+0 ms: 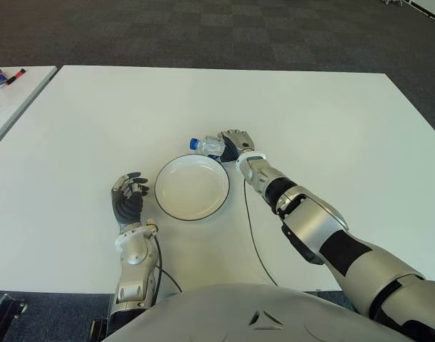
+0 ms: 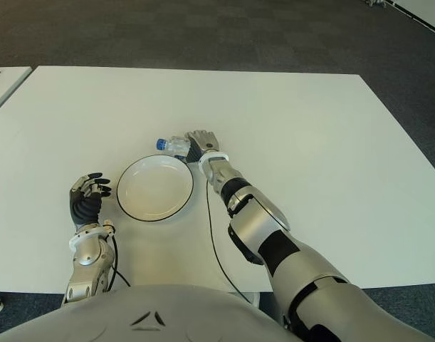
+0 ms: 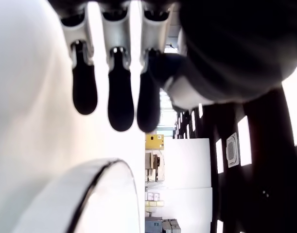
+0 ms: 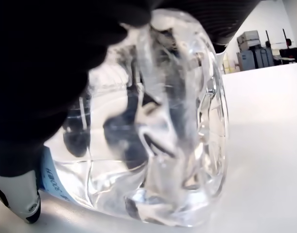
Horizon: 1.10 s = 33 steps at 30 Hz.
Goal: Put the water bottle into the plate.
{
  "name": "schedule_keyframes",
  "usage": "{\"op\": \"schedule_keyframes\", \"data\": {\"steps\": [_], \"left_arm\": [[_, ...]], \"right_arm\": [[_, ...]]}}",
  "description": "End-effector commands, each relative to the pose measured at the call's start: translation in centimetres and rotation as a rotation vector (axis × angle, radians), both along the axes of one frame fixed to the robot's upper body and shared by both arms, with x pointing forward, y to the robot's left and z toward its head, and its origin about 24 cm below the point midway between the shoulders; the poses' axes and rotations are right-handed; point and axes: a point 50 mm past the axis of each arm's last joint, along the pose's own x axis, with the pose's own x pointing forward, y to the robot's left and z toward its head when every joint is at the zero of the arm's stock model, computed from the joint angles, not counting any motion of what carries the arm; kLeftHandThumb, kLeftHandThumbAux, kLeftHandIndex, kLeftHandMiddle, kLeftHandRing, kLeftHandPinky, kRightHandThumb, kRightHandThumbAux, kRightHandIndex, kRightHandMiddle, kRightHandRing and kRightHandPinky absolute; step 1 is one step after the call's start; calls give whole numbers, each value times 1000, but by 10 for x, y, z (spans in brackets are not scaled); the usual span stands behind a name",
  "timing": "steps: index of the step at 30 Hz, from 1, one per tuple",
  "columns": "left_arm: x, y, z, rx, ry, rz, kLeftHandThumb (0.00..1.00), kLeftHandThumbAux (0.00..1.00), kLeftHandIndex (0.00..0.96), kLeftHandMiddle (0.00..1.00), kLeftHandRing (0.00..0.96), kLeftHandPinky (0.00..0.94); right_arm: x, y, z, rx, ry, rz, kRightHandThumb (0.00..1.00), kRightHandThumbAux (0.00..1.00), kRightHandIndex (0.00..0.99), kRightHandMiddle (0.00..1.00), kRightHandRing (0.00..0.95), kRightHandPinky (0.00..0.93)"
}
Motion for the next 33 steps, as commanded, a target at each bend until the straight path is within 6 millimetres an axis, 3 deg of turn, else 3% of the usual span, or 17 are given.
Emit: {"op": "schedule_keyframes", "data": {"steps": [1,9,22,24,26,33], "left_arm": [[4,-11,0,-59,-18,52,828,680,402,498,583,533],[4,-12,1,-65,-28,67,831,679,399,498,588,533],[4,-12,0,-53,-38,64,831,679,395,504,590,523],[4,-12,0,-52,-42,63,831,679,394,504,592,526],[4,-12,0,-51,-47,63,831,679,393,504,593,528],[4,-11,-1,-43,-47,62,832,679,397,500,592,532]], "right_arm": [[-18,-10,-28,3,124,-30,1000,665,463,528,426,441],[-17,-8,-25,54,122,-41,1000,666,462,447,449,479],[-16,-8,-25,64,143,-43,1000,668,409,495,484,416],[-16,-8,-25,59,147,-40,974,661,406,500,486,315],[-16,-8,-25,55,150,-38,966,659,404,504,487,277],[-16,-8,-25,55,155,-42,957,656,402,509,488,206]]}}
